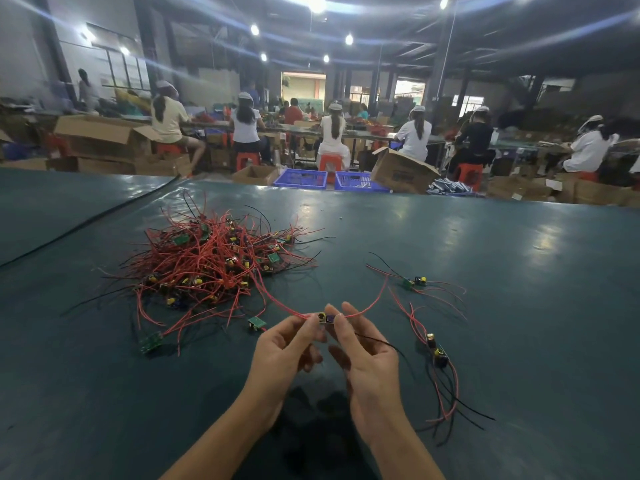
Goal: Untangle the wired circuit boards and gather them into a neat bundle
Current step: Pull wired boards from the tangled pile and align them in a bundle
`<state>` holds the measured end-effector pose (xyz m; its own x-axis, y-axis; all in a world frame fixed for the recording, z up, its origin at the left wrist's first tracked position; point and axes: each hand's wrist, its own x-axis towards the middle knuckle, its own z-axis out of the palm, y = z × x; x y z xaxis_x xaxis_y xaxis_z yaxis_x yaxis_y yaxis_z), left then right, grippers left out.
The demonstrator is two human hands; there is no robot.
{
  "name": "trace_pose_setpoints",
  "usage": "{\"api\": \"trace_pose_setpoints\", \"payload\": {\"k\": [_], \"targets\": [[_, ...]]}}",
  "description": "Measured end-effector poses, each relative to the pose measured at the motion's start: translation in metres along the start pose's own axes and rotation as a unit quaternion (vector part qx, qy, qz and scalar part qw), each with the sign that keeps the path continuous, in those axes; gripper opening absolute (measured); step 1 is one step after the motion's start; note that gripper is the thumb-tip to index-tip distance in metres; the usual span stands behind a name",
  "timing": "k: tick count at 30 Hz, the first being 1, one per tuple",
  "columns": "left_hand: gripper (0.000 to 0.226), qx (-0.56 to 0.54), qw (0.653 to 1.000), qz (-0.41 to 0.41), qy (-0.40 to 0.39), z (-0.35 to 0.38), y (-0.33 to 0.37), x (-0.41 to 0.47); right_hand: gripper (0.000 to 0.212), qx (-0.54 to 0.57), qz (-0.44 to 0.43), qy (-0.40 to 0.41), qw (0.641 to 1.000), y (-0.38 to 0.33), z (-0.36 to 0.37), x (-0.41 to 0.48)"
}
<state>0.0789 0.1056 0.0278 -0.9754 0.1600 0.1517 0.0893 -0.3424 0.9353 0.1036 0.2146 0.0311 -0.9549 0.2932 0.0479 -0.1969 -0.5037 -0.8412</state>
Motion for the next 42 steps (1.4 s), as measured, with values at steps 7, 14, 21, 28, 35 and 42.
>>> {"api": "trace_pose_setpoints", "payload": {"k": [7, 14, 21, 28, 35, 42], "targets": [[0.014, -0.051, 0.998, -0.032, -0.001, -0.001, 0.0, 0.0, 0.016, -0.094, -0.039, 0.074, 0.992, 0.004, -0.004, 0.004], [0.027, 0.026, 0.999, -0.012, 0.022, -0.002, -0.001, 0.0, 0.02, -0.134, -0.008, 0.048, 0.99, 0.003, -0.004, 0.003], [0.042, 0.032, 0.999, 0.0, 0.023, -0.005, -0.006, 0.003, 0.02, -0.048, 0.097, 0.097, 0.989, 0.004, -0.004, 0.002], [0.026, 0.075, 0.997, 0.009, -0.002, -0.004, -0.007, 0.005, 0.018, -0.069, 0.107, 0.099, 0.987, 0.005, 0.0, 0.0], [0.027, 0.056, 0.998, -0.017, 0.0, -0.004, -0.003, 0.006, 0.017, -0.098, 0.083, 0.117, 0.985, 0.001, 0.0, 0.002], [0.029, 0.006, 0.998, -0.064, 0.005, -0.007, 0.003, 0.007, 0.02, -0.077, 0.07, 0.193, 0.976, -0.006, -0.009, 0.013]]}}
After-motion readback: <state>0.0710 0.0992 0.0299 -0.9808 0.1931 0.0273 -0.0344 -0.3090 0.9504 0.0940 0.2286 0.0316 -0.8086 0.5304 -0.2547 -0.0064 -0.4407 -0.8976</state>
